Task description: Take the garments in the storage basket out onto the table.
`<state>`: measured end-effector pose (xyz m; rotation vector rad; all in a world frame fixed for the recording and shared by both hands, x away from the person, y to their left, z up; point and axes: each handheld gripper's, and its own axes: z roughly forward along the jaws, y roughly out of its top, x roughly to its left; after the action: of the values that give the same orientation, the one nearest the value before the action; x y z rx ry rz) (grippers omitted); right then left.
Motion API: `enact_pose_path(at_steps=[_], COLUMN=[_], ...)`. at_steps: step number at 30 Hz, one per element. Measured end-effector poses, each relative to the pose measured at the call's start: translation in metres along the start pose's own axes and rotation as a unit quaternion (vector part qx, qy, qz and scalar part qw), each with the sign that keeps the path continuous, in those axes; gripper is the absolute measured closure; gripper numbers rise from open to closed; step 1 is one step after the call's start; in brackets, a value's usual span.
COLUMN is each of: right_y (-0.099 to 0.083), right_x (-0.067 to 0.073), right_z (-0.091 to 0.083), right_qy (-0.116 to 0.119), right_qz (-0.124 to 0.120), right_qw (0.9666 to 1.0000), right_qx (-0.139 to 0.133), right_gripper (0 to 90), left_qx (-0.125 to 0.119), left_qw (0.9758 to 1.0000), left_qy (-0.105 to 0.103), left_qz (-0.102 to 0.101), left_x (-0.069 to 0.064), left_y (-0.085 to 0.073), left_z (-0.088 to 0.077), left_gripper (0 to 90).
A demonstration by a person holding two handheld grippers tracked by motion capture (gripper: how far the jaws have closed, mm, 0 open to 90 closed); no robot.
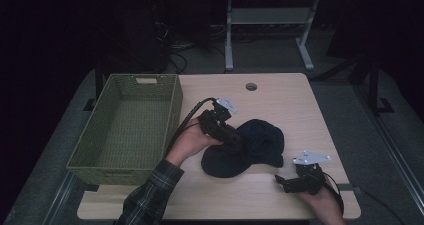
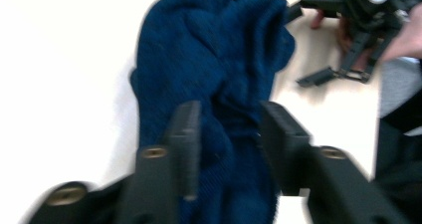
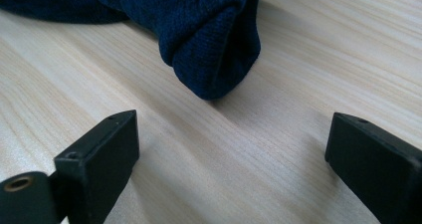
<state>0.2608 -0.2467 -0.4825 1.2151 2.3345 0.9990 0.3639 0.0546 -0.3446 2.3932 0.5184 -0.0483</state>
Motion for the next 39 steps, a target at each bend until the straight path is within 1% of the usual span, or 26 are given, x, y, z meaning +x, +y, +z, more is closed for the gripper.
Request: enact_pose_path(at_steps=[1, 3, 4, 7, 10, 16, 17, 19, 22, 26, 27, 28, 29, 30, 32, 36, 37, 39], right_y=[0.000, 0.000, 0.000, 0.000, 0.000, 0.000, 0.000, 0.000, 0.000, 0.000, 0.000, 0.000, 0.000, 0.000, 0.000, 0.000, 0.000, 0.002], right_x=[0.000, 0.000, 0.000, 0.000, 0.000, 0.000, 0.000, 0.000, 0.000, 0.000, 0.000, 0.000, 0.000, 0.000, 0.000, 0.000, 0.000, 0.000], right_z=[0.000, 0.000, 0.000, 0.000, 0.000, 0.000, 0.000, 0.000, 0.000, 0.000, 0.000, 0.000, 0.000, 0.000, 0.000, 0.000, -0.001, -0.004], right_qy=[0.000, 0.000, 0.000, 0.000, 0.000, 0.000, 0.000, 0.000, 0.000, -0.001, -0.001, -0.001, -0.001, -0.001, -0.001, -0.002, -0.002, 0.004], right_qz=[0.000, 0.000, 0.000, -0.001, 0.000, 0.000, 0.000, 0.000, 0.000, 0.000, 0.000, 0.000, 0.000, 0.000, 0.000, 0.000, 0.000, -0.002], right_qw=[1.0000, 1.0000, 1.0000, 1.0000, 1.0000, 1.0000, 1.0000, 1.0000, 1.0000, 1.0000, 1.0000, 1.0000, 1.0000, 1.0000, 1.0000, 1.0000, 1.0000, 1.0000], right_qx=[0.000, 0.000, 0.001, 0.001, 0.001, 0.002, 0.002, 0.002, 0.002, 0.002, 0.002, 0.002, 0.002, 0.002, 0.002, 0.001, 0.002, 0.006], right_gripper=[6.5, 6.5, 6.5, 6.6, 6.6, 6.6, 6.6, 6.7, 6.7, 6.9, 6.9, 6.9, 6.9, 6.8, 6.9, 7.3, 8.8, 16.8], left_qx=[0.000, 0.003, 0.003, 0.005, 0.013, 0.026, 0.029, 0.035, 0.040, 0.051, 0.048, 0.044, 0.045, 0.046, 0.040, 0.039, 0.040, 0.039], left_qw=[1.0000, 1.0000, 0.9999, 0.9999, 0.9997, 0.9993, 0.9992, 0.9991, 0.9988, 0.9985, 0.9987, 0.9989, 0.9989, 0.9988, 0.9991, 0.9992, 0.9992, 0.9992], left_qy=[-0.003, -0.006, -0.011, -0.012, -0.018, -0.024, -0.025, -0.020, -0.023, -0.008, 0.001, 0.005, 0.006, 0.012, 0.008, 0.001, 0.002, 0.006], left_qz=[0.000, 0.002, 0.002, 0.004, 0.001, 0.008, 0.009, 0.013, 0.017, 0.018, 0.016, 0.013, 0.013, 0.014, 0.011, 0.005, 0.005, 0.007], left_x=[-0.001, -0.004, -0.006, -0.012, -0.018, -0.029, -0.030, -0.032, -0.032, -0.032, -0.032, -0.031, -0.030, -0.029, -0.028, -0.025, -0.025, -0.027], left_y=[-0.002, -0.011, -0.016, -0.028, -0.040, -0.059, -0.061, -0.065, -0.071, -0.080, -0.083, -0.085, -0.087, -0.088, -0.090, -0.091, -0.091, -0.091], left_z=[-0.001, 0.000, 0.001, 0.007, 0.016, 0.036, 0.040, 0.045, 0.053, 0.064, 0.067, 0.068, 0.070, 0.072, 0.073, 0.073, 0.073, 0.073], left_gripper=[69.8, 75.3, 81.1, 89.2, 90.0, 90.0, 90.0, 90.0, 90.0, 90.0, 90.0, 90.0, 90.0, 89.9, 90.0, 90.0, 90.0, 90.0])
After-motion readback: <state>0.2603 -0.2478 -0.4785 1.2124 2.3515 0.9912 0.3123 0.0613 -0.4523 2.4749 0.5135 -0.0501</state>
